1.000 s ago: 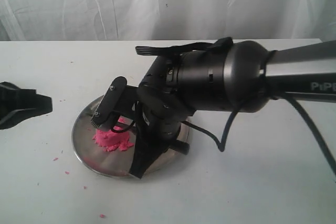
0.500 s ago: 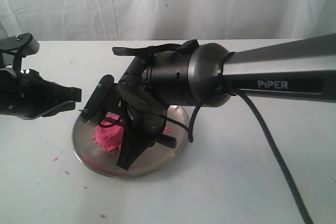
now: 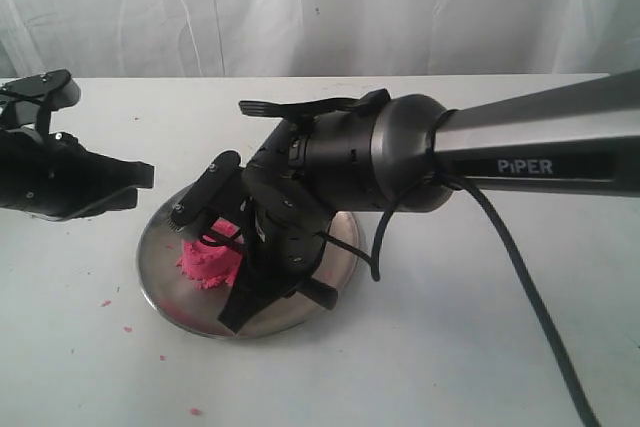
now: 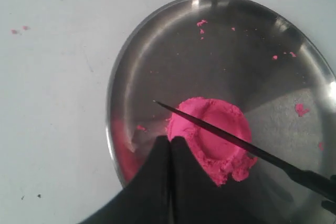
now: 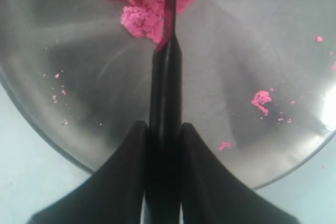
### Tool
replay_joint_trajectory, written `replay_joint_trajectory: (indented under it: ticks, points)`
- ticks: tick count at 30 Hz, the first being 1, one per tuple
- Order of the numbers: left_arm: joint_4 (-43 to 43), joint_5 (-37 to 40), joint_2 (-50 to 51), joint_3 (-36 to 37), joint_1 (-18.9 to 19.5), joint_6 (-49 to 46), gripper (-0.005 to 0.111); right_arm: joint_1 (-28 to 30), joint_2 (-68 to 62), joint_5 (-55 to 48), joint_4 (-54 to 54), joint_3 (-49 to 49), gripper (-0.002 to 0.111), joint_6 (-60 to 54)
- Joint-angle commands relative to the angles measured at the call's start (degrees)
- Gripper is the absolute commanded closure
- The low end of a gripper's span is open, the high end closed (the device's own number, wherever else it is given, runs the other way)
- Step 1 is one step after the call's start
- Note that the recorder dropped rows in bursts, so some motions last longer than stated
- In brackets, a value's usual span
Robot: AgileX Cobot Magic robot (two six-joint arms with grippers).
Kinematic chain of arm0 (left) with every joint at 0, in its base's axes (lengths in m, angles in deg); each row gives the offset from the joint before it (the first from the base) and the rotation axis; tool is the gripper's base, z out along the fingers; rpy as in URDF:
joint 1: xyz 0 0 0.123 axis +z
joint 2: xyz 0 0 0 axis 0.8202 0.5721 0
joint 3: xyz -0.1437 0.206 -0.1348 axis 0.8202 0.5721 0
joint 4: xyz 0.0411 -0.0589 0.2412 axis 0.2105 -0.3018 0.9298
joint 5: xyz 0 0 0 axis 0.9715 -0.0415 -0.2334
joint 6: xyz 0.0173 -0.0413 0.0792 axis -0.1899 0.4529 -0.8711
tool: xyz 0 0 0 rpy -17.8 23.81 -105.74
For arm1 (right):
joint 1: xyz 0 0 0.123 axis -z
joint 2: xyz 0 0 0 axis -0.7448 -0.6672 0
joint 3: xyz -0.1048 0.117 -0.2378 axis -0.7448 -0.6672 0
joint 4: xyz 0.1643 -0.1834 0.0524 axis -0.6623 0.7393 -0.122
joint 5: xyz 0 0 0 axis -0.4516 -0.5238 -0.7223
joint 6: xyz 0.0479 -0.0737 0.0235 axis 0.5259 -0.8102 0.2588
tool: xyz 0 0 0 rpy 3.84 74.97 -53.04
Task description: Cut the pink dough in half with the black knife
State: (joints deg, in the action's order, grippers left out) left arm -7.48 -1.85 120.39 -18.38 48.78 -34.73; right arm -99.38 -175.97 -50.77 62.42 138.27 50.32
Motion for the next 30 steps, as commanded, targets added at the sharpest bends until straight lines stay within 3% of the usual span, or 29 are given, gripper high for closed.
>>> replay_joint_trajectory:
  ticks: [1, 5, 7, 11, 22, 30]
  points:
    - [-7.5, 8.6, 1.0, -2.7, 5.9, -9.1, 0.107, 0.5, 0.1, 1.0, -0.2, -0.2, 0.108, 0.1]
    - [-32.7, 22.7, 4.4, -3.3, 10.9, -34.4, 0.107, 0.5, 0.2, 1.0, -0.2, -0.2, 0.108, -0.1]
    - [-37.9, 28.8, 7.6, -3.3, 13.4, -39.5, 0.107, 0.5, 0.2, 1.0, -0.2, -0.2, 0.108, -0.1]
    - [-37.9, 30.8, 11.6, -3.3, 15.9, -40.3, 0.107, 0.5, 0.2, 0.9, -0.2, -0.2, 0.108, -0.1]
    - [-43.3, 34.6, 17.6, -3.6, 15.9, -46.6, 0.107, 0.5, 0.2, 1.9, -0.3, -0.2, 0.108, -0.1]
    - [-46.1, 33.4, 20.2, -3.7, 11.8, -49.9, 0.107, 0.5, 0.2, 2.1, -0.2, -0.2, 0.108, -0.1]
